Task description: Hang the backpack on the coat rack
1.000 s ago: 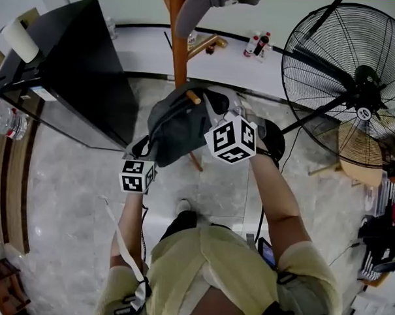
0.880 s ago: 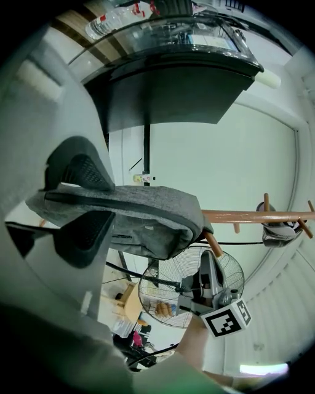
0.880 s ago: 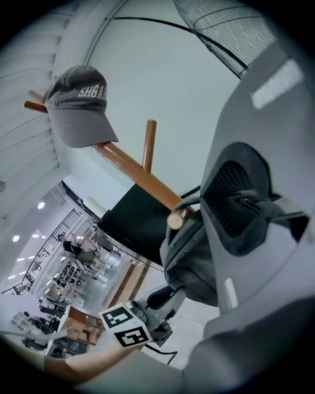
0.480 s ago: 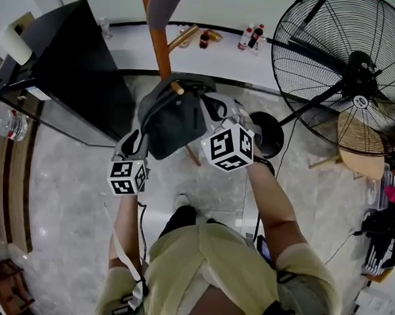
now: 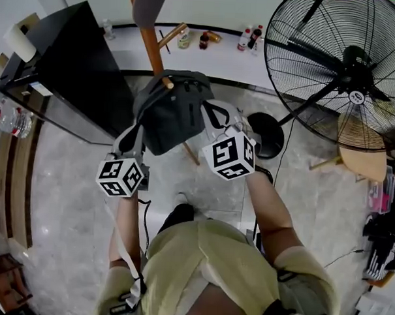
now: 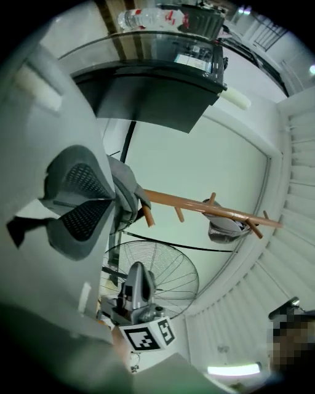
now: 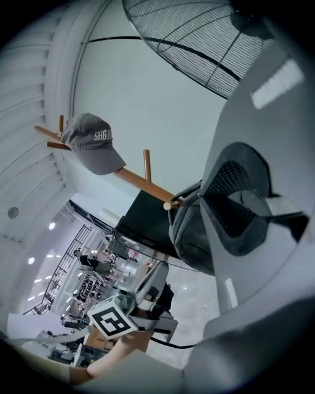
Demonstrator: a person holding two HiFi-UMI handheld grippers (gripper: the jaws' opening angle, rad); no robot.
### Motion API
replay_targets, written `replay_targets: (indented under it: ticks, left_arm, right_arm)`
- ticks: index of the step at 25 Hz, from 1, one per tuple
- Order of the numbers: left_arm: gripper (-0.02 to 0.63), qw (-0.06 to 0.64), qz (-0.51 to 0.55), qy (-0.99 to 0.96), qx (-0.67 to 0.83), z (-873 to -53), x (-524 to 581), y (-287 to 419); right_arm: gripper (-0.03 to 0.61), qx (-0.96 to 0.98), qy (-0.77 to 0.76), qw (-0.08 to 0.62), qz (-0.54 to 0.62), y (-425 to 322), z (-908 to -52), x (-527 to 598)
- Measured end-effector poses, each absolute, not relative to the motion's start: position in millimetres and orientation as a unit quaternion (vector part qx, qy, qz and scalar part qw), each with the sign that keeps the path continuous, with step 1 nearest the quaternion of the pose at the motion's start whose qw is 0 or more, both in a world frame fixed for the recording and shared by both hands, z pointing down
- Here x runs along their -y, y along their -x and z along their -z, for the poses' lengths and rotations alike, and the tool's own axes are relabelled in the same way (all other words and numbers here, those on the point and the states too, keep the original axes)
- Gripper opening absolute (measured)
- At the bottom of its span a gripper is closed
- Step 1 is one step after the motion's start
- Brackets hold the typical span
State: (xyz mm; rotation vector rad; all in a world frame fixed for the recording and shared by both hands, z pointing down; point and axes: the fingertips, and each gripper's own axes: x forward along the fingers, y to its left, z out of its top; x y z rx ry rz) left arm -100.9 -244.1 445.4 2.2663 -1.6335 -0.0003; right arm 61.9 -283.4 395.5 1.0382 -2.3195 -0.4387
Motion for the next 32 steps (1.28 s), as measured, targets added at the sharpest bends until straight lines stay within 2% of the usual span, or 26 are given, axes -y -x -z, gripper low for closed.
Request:
replay_targets:
  ticks: [5,12,25,29,32]
  left_arm:
    - [-0.006,0.194,0.040,-0.802,0.563,-426,232,85]
    - [-0.008,0.216,0.038,-0.798,0.562,-421,202,73]
    - [-0.008,0.137,-0.034,-0.789,0.598,-405,162,69]
    - [-0.007,0.124,-0.051,-0.788,0.601,-408,157,66]
    - [-0.008,0.129,-0.053,-0.786,0.603,-410,157,68]
  right_arm:
    - [0.005,0.872,-0.391,0.260,0.137,-71,-398,263]
    - [0.003,0.888,-0.401,0.199,0.103,-79,-379,236]
    - [0.003,0.906,-0.388,0.168,-0.001,-90,-399,201]
    - [0.003,0.909,-0.390,0.135,-0.061,-94,-401,196]
    - [0.003,0.905,-0.398,0.139,-0.061,-97,-403,195]
